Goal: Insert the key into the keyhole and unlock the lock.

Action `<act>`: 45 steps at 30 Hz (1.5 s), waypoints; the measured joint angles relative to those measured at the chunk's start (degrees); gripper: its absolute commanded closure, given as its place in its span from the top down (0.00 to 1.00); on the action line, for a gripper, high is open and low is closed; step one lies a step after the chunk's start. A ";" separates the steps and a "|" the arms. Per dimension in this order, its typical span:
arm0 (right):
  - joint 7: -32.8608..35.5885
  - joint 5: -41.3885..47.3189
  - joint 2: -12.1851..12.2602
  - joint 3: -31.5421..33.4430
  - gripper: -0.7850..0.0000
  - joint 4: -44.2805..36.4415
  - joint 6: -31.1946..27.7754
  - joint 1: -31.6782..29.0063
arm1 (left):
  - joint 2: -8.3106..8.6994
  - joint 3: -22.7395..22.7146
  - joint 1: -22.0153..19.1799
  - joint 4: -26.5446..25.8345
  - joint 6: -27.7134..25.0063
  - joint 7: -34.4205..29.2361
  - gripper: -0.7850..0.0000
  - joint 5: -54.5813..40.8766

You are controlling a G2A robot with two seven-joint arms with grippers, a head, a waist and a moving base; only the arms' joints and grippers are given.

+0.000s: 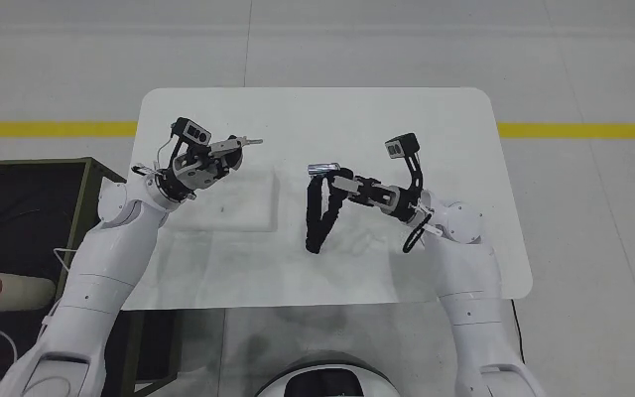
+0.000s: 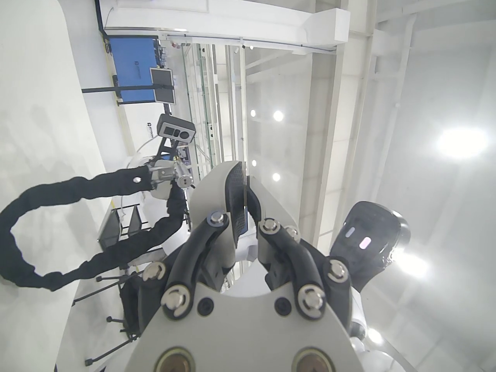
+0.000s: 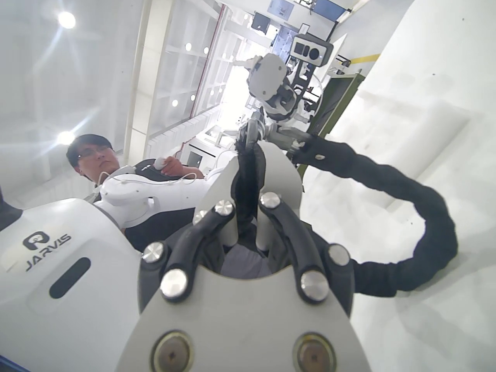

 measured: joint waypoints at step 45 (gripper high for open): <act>-12.06 -5.88 4.49 -6.10 0.00 -5.23 -2.46 -2.82 | -3.89 -3.62 9.69 -14.53 -4.17 14.89 0.00 28.27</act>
